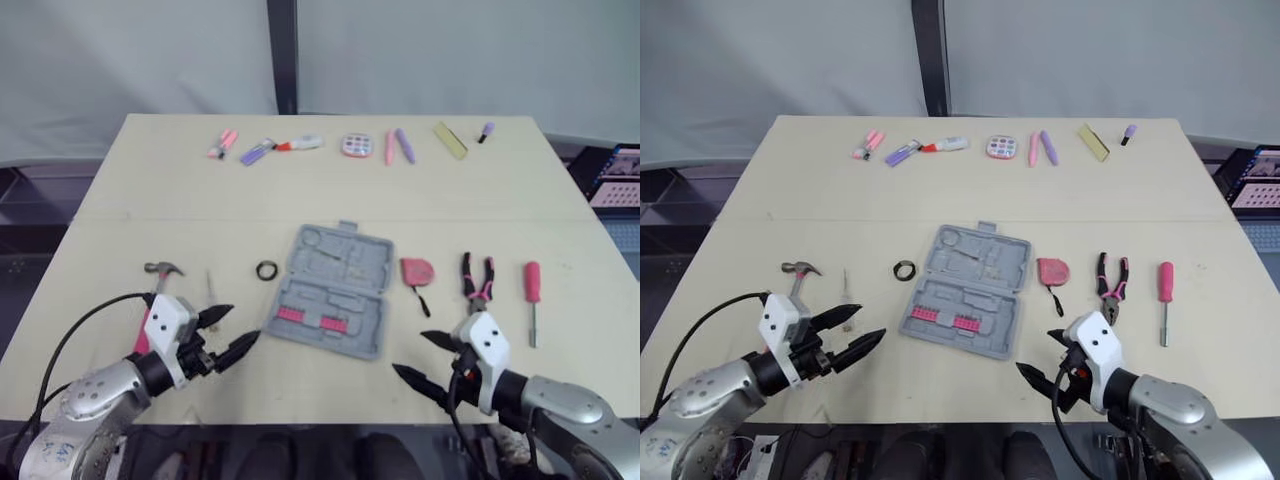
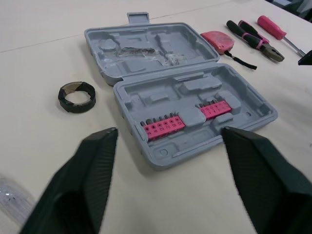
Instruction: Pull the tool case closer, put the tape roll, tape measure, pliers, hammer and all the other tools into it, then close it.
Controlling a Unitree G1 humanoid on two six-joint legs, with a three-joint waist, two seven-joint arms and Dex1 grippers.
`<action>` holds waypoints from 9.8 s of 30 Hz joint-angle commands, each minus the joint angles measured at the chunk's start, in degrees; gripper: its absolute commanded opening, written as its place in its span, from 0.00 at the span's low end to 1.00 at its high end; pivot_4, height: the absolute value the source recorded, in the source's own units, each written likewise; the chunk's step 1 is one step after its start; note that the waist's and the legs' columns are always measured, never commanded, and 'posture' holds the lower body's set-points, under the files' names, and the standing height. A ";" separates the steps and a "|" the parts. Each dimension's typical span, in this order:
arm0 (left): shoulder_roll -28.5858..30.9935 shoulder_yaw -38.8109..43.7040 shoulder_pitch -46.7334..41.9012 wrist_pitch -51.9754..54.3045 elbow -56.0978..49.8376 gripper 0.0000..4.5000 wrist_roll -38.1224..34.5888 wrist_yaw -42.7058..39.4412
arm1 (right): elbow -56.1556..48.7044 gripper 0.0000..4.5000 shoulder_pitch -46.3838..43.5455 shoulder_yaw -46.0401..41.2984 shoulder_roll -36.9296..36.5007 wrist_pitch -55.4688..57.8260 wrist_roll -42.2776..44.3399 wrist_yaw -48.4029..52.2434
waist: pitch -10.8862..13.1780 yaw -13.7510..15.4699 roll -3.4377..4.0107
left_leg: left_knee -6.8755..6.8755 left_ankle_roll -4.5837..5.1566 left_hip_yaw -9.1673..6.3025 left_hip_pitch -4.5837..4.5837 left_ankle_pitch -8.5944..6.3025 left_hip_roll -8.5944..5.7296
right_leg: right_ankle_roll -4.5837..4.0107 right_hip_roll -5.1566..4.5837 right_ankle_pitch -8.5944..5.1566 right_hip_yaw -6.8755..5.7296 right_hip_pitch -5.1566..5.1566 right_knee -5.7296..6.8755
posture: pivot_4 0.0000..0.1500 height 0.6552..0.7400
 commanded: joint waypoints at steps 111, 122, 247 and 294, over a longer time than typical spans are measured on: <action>-6.92 -22.56 -29.82 11.88 27.64 0.00 18.28 -15.42 | 24.44 0.01 -27.23 19.43 3.56 -1.59 -17.75 10.24 | 0.02 -1.38 0.02 | 0.45 0.03 -1.14 -0.17 0.02 -0.67 | 0.03 -0.23 0.02 -1.31 -0.15 1.28 | 1.00 1.00; -5.10 -22.92 -24.66 13.91 22.58 0.00 17.24 -14.59 | 19.39 0.01 -23.73 19.88 0.72 0.77 -17.41 11.16 | 0.02 -1.30 0.03 | 0.38 0.03 -1.12 -0.18 0.02 -0.65 | 0.03 -0.23 0.02 -1.25 -0.05 0.99 | 1.00 1.00; -5.66 6.02 19.87 -25.70 3.67 1.00 8.12 -9.16 | 4.69 0.99 9.45 -6.47 -4.78 -7.96 -6.18 11.65 | 0.09 1.38 0.14 | 0.05 0.08 -1.00 -0.06 0.05 -0.50 | 0.02 -0.28 0.02 -0.99 1.01 -1.21 | 1.00 1.00; 22.62 -15.53 -36.12 -5.17 30.20 1.00 7.11 -32.52 | 7.96 0.99 10.60 -3.75 2.79 -35.68 -7.70 15.47 | 0.20 0.44 0.35 | -0.07 0.07 -1.00 0.33 0.06 -0.54 | 0.01 -0.04 0.01 -1.11 0.88 -0.23 | 1.00 1.00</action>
